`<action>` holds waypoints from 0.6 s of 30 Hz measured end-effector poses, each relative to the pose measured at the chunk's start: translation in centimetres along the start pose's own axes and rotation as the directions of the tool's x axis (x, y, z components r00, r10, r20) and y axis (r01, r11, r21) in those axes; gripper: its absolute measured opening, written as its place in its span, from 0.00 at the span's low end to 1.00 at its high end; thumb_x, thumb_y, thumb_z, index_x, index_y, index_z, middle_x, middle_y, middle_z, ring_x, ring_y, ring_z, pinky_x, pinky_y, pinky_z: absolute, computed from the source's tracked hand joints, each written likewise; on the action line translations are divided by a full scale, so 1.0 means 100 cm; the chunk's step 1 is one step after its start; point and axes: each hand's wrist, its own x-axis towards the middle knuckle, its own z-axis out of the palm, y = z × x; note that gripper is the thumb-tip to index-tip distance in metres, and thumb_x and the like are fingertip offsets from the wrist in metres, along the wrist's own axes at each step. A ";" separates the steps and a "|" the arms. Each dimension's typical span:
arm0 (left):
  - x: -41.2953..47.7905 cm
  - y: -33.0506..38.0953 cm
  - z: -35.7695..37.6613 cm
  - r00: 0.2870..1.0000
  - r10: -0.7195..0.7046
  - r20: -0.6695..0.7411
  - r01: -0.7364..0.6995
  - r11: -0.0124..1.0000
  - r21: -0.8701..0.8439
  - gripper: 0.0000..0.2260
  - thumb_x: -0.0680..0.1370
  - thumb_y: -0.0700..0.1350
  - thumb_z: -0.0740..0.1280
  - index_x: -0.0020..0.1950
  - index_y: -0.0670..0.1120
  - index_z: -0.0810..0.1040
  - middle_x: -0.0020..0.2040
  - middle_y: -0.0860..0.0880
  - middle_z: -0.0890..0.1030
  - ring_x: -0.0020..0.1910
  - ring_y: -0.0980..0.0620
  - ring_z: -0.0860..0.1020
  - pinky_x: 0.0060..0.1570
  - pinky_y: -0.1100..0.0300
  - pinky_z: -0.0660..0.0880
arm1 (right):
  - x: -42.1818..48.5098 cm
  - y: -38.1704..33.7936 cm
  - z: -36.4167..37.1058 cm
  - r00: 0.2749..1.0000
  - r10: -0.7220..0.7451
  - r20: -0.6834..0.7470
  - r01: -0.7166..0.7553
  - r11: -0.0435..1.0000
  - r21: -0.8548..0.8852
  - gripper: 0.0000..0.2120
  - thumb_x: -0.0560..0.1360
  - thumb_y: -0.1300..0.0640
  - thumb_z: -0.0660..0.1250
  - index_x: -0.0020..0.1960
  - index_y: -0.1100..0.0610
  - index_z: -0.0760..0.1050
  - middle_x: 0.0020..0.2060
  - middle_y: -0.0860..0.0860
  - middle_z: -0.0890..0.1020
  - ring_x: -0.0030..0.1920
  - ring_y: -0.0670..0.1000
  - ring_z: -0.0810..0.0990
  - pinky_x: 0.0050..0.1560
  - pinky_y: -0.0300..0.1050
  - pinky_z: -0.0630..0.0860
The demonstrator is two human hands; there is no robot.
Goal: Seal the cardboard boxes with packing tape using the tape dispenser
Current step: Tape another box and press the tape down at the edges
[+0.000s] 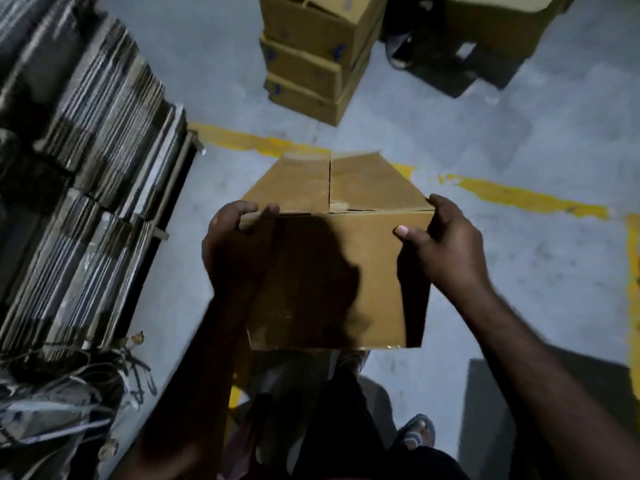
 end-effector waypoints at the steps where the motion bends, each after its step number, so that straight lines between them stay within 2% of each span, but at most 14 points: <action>1: -0.001 0.016 -0.006 1.000 -0.009 0.017 0.009 0.999 -0.038 0.20 0.74 0.64 0.67 0.52 0.49 0.83 0.51 0.51 0.84 0.53 0.49 0.81 0.49 0.61 0.71 | -0.003 -0.006 -0.018 0.999 -0.004 -0.032 0.003 1.000 -0.016 0.32 0.72 0.50 0.75 0.73 0.51 0.68 0.61 0.52 0.81 0.62 0.52 0.77 0.54 0.39 0.71; 3: -0.004 0.049 -0.014 0.997 -0.053 0.054 0.058 0.994 -0.096 0.18 0.74 0.65 0.69 0.53 0.52 0.82 0.49 0.56 0.83 0.52 0.53 0.80 0.48 0.62 0.70 | -0.015 -0.018 -0.055 0.995 -0.023 -0.094 0.020 0.999 -0.035 0.31 0.71 0.48 0.75 0.72 0.49 0.70 0.61 0.53 0.80 0.63 0.53 0.77 0.58 0.44 0.74; 5: -0.008 0.080 -0.020 0.996 -0.056 0.073 0.064 0.991 -0.115 0.16 0.74 0.65 0.69 0.53 0.55 0.82 0.45 0.58 0.81 0.49 0.54 0.79 0.47 0.62 0.69 | -0.033 -0.028 -0.089 0.988 -0.034 -0.152 0.024 0.997 -0.067 0.29 0.71 0.47 0.75 0.70 0.47 0.72 0.58 0.51 0.81 0.60 0.52 0.78 0.56 0.45 0.74; 7: -0.015 0.114 -0.027 0.996 0.007 0.093 0.008 0.988 -0.155 0.17 0.74 0.66 0.69 0.51 0.55 0.82 0.40 0.57 0.80 0.45 0.54 0.77 0.45 0.60 0.69 | -0.056 -0.036 -0.127 0.976 -0.040 -0.215 0.019 0.995 -0.102 0.27 0.71 0.46 0.75 0.68 0.47 0.74 0.56 0.49 0.82 0.59 0.52 0.78 0.53 0.44 0.73; 11: -0.042 0.189 -0.032 0.974 0.165 0.157 -0.116 0.952 -0.282 0.17 0.73 0.66 0.70 0.50 0.54 0.83 0.38 0.54 0.80 0.40 0.55 0.76 0.43 0.58 0.71 | -0.113 -0.036 -0.204 0.925 -0.034 -0.378 -0.013 0.993 -0.121 0.27 0.70 0.44 0.75 0.66 0.47 0.75 0.55 0.51 0.82 0.59 0.53 0.79 0.56 0.51 0.77; 14: -0.077 0.252 -0.032 0.931 0.314 0.187 -0.226 0.897 -0.380 0.16 0.73 0.66 0.70 0.48 0.55 0.82 0.36 0.52 0.78 0.35 0.56 0.74 0.39 0.56 0.71 | -0.169 -0.026 -0.261 0.846 -0.019 -0.533 -0.047 0.993 -0.110 0.27 0.69 0.42 0.74 0.66 0.47 0.75 0.56 0.50 0.83 0.59 0.52 0.80 0.57 0.53 0.78; 18: -0.138 0.330 -0.035 0.818 0.534 0.214 -0.355 0.761 -0.543 0.17 0.74 0.66 0.69 0.51 0.53 0.82 0.43 0.56 0.82 0.39 0.54 0.76 0.41 0.53 0.74 | -0.253 -0.008 -0.325 0.690 -0.003 -0.724 -0.105 0.989 -0.105 0.26 0.70 0.42 0.73 0.66 0.47 0.75 0.59 0.49 0.82 0.59 0.49 0.79 0.56 0.47 0.77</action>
